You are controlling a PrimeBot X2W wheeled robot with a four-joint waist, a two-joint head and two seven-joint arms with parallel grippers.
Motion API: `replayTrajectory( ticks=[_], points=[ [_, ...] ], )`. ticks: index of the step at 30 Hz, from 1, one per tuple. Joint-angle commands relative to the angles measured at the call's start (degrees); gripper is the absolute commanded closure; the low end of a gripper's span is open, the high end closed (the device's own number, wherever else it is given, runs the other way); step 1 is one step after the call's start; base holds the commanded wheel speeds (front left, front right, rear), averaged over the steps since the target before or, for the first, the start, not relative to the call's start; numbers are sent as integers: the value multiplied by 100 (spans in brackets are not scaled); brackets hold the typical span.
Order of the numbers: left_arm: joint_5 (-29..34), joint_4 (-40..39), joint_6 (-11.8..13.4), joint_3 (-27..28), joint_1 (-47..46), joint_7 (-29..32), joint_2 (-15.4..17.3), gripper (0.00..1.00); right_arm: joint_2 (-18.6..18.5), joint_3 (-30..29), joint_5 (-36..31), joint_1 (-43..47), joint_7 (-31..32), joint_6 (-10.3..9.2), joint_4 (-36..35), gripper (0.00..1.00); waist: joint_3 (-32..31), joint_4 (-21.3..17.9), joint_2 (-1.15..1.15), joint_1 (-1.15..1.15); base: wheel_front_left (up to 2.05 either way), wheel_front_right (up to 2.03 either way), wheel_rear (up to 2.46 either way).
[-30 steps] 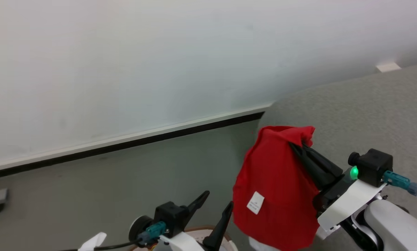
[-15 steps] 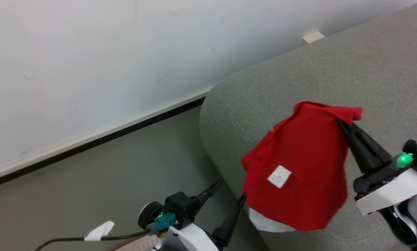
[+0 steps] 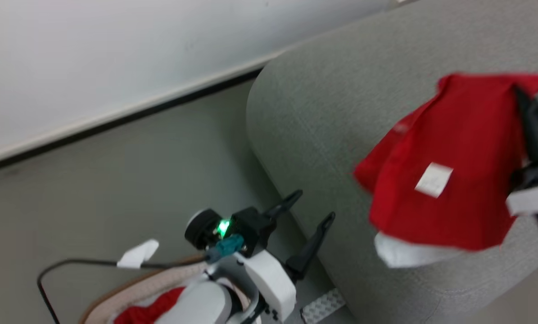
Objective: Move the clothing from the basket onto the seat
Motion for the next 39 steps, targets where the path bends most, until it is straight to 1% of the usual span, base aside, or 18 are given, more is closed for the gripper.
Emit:
replayTrajectory(
  ticks=[1, 6, 7, 10, 14, 16, 19, 23, 27, 28, 29, 30, 34, 39],
  points=[
    [108, -52, -70, -20, -278, 102, 98, 0, 142, -430, -125, -399, -17, -12, 119, 100, 742, 347, 0, -1, 0, 0, 0],
    [242, -183, -214, -149, -1004, 333, 137, 0, 272, -1672, -472, -1516, -13, -12, 725, 100, 1632, 741, 0, -1, 0, 0, 0],
    [242, -183, -214, -149, -1004, 333, 137, 0, 272, -1672, -472, -1516, -13, -12, 725, 100, 1632, 741, 0, -1, 0, 0, 0],
    [280, -191, -279, -237, -1392, 385, 121, 0, 202, -2350, -792, -2265, 66, -12, 1167, 100, 2046, 945, 0, -1, 0, 0, 0],
    [300, -108, -307, -277, -1755, 357, 92, 0, 118, -3088, -1246, -3180, 256, -12, 1976, 100, 2413, 1164, 0, -1, 0, 0, 0],
    [269, -50, -310, -260, -1841, 303, 56, 0, 140, -3319, -1548, -3440, 332, -12, 2427, 100, 2526, 1251, 0, -1, 0, 0, 0],
    [285, 40, -266, -248, -1902, 171, 21, 0, 247, -3557, -2049, -3557, 285, -12, 3030, 100, 2599, 1377, 0, -1, 0, 0, 0],
    [218, 170, -220, -260, -1841, 62, -54, 0, 547, -3919, -2585, -3290, 115, -12, 3802, 100, 2595, 1484, 0, -1, 0, 0, 0],
    [142, 299, -205, -282, -1753, -15, -75, 0, 814, -4158, -2880, -3024, 13, -12, 4251, 100, 2478, 1535, 0, -1, 0, 0, 0],
    [126, 336, -199, -288, -1735, -38, -79, 0, 846, -4237, -2933, -2969, -6, -12, 4306, 82, 2442, 1541, 0, -1, 0, 0, 0],
    [125, 364, -189, -288, -1717, -69, -74, 0, 907, -4313, -2931, -2906, -17, -12, 4347, 10, 2402, 1548, 0, -1, 0, 0, 0],
    [112, 387, -179, -275, -1695, -88, -61, 0, 950, -4364, -2962, -2826, -14, -12, 4288, 0, 2355, 1548, 0, -1, 0, 0, 0],
    [55, 482, -105, -206, -1577, -265, -42, 0, 1217, -4353, -3063, -2370, -13, -12, 3726, 0, 2079, 1557, 0, -1, 0, 0, 0],
    [-132, 632, 87, -25, -1160, -628, -25, 0, 1421, -4177, -3120, -1508, -15, -12, 2736, 0, 1445, 1624, 0, -1, 0, 0, 0]
  ],
)
